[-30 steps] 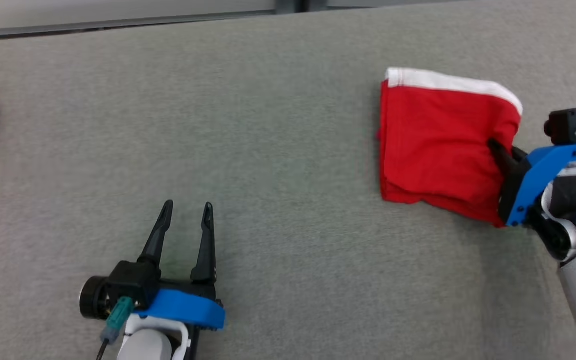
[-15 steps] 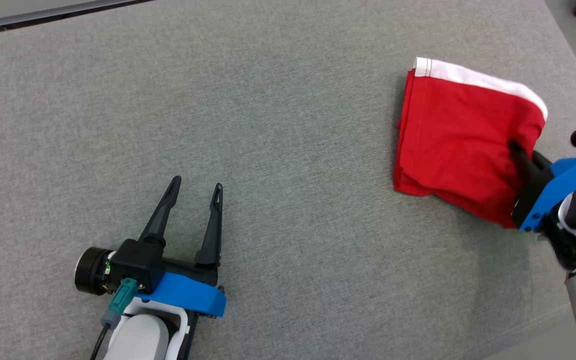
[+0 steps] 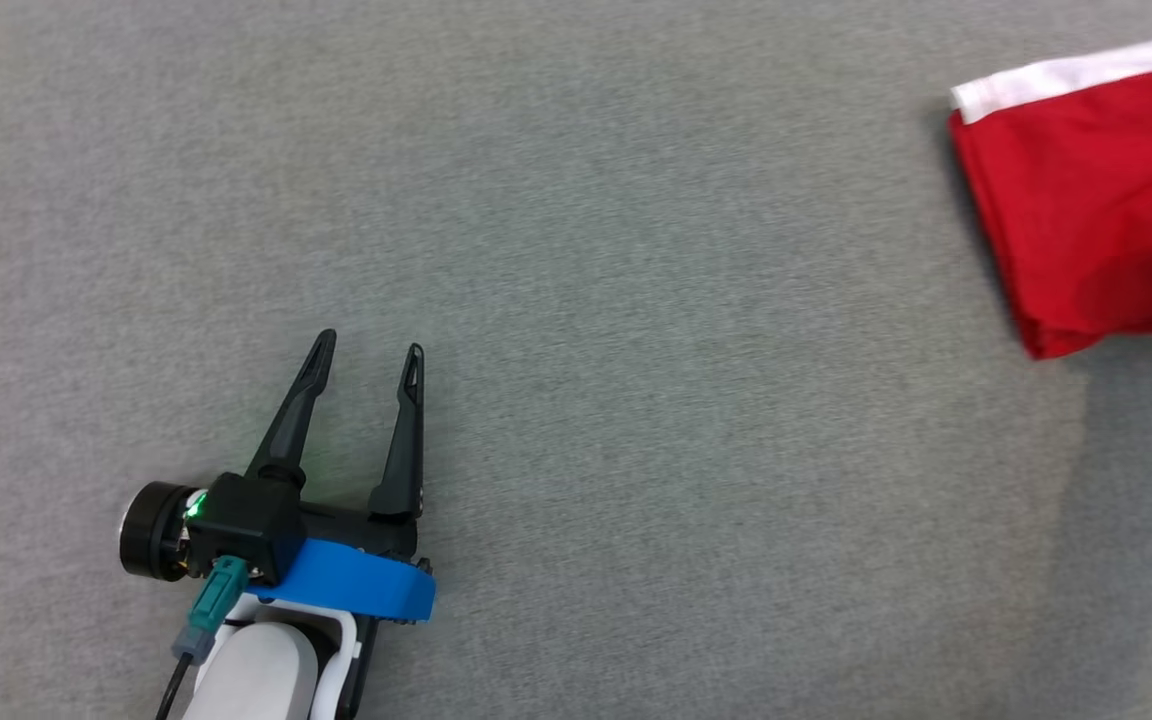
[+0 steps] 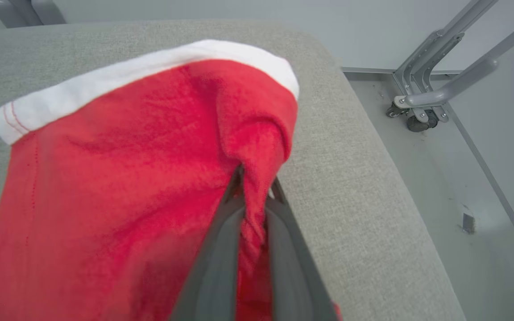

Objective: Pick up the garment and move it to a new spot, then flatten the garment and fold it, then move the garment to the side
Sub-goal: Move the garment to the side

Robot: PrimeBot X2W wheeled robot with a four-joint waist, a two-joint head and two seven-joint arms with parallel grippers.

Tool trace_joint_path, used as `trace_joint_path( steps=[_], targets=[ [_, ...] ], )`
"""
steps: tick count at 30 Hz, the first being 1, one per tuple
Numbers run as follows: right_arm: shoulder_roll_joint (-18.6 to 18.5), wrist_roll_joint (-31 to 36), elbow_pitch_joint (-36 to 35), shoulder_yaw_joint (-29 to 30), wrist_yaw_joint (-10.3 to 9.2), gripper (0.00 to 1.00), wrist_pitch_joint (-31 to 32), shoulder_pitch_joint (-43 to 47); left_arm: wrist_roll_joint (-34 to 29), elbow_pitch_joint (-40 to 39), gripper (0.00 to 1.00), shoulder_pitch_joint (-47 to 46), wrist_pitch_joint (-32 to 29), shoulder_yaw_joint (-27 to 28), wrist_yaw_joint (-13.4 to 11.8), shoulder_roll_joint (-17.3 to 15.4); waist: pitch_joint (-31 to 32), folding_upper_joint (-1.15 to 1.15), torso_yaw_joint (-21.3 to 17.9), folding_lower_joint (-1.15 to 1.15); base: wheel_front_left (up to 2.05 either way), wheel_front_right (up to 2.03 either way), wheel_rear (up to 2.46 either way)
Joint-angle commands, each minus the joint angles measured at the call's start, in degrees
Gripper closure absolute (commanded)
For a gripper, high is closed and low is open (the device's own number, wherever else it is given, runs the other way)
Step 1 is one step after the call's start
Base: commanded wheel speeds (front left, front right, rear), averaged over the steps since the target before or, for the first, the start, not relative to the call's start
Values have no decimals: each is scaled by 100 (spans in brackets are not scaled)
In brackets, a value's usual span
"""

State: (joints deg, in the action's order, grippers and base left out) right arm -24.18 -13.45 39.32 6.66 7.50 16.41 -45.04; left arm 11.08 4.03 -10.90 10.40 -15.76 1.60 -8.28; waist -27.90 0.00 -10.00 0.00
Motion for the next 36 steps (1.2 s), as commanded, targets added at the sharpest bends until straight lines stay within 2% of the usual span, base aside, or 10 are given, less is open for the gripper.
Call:
trace_joint_path(
  steps=[1,5,6,7,8,13,20,24,28,36],
  targets=[
    [-131,108,91,126,-2,100,29,-187,17,-37,0,-17,26,-13,-9,-9,-114,0,155,0,0,0,0],
    [-215,321,231,259,-1,100,89,-338,37,-52,0,-25,45,-16,-38,-6,-155,0,236,0,0,0,0],
    [-232,353,265,291,-1,84,92,-380,44,-50,0,-26,56,-18,-46,-4,-163,0,252,0,0,0,0],
    [-245,393,285,347,-2,62,38,-418,39,-49,0,-26,68,-24,-54,-2,-170,0,266,0,0,0,0],
    [-249,445,293,405,-2,0,-32,-449,37,-46,0,-30,78,-27,-50,1,-177,0,275,0,0,0,0],
    [-46,662,345,466,-1,0,-435,-424,91,14,0,-43,107,-22,-83,14,-142,0,240,0,0,0,0],
    [176,654,209,-94,-1,0,-814,-512,182,156,0,-112,183,1,-90,36,122,0,90,0,0,0,0],
    [290,543,73,-501,-2,0,-1036,-454,283,327,0,-135,242,90,-109,51,439,0,86,0,0,0,0],
    [607,302,-16,-866,-1,0,-1381,-192,450,583,0,-48,316,250,-160,77,860,0,104,0,0,0,0],
    [1195,275,-209,-1468,-1,0,-2331,739,729,1096,0,290,416,532,-284,151,1667,0,303,0,0,0,0]
  ],
)
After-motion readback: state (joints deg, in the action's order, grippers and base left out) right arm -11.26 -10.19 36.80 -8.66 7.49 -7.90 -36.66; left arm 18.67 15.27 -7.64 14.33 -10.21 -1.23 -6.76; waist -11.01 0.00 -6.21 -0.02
